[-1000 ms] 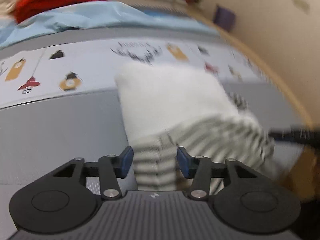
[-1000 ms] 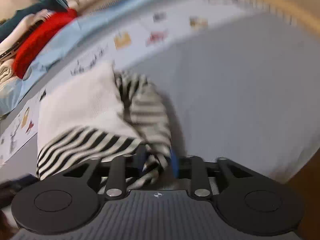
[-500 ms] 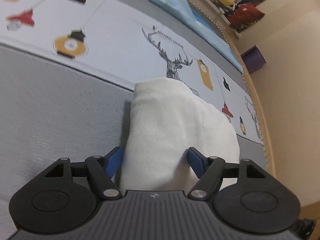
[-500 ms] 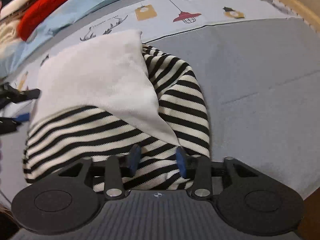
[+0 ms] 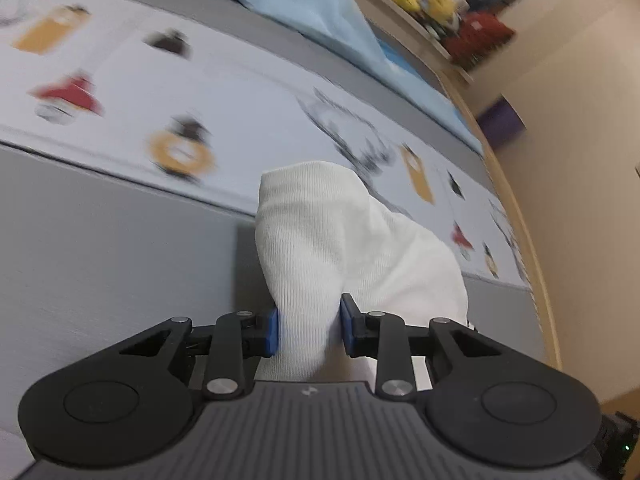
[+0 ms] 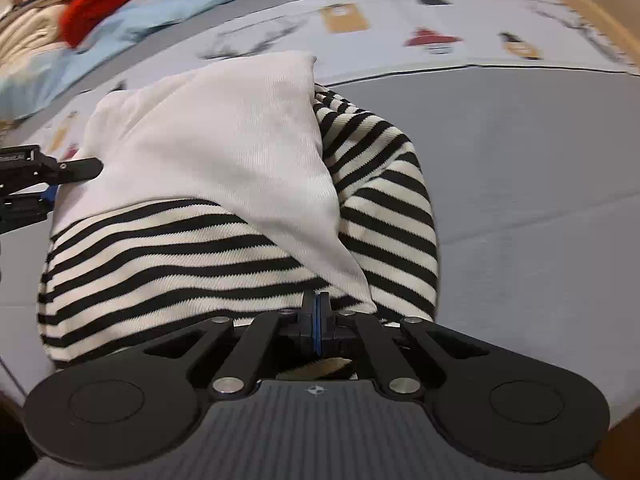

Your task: Fold small clothes

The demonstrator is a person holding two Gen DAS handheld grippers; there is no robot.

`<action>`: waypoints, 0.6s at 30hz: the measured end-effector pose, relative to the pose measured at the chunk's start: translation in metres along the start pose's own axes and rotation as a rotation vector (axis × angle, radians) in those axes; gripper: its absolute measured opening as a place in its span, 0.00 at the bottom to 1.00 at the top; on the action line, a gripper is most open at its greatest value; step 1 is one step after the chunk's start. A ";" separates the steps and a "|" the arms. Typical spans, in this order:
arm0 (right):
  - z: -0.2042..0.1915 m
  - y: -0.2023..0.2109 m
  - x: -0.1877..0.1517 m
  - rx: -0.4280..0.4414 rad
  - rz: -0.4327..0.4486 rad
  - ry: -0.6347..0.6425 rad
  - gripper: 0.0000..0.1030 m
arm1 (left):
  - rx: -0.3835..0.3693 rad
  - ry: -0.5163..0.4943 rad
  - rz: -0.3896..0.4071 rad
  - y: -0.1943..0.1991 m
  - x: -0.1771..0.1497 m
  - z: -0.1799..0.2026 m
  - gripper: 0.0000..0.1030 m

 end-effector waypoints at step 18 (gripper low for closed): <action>-0.142 0.000 -0.004 0.121 0.006 0.160 0.00 | 0.231 -0.436 -0.080 0.101 -0.051 -0.061 0.45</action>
Point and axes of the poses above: each gripper's, at about its wrist camera, not at the fingertips, and y roughly against the way its jaws point, z to its right, x to its top, the point moved 10 cm from there along -y, roughly the way its jaws point, and after that the axes turned 4 degrees about -x, right-handed, at the moved point
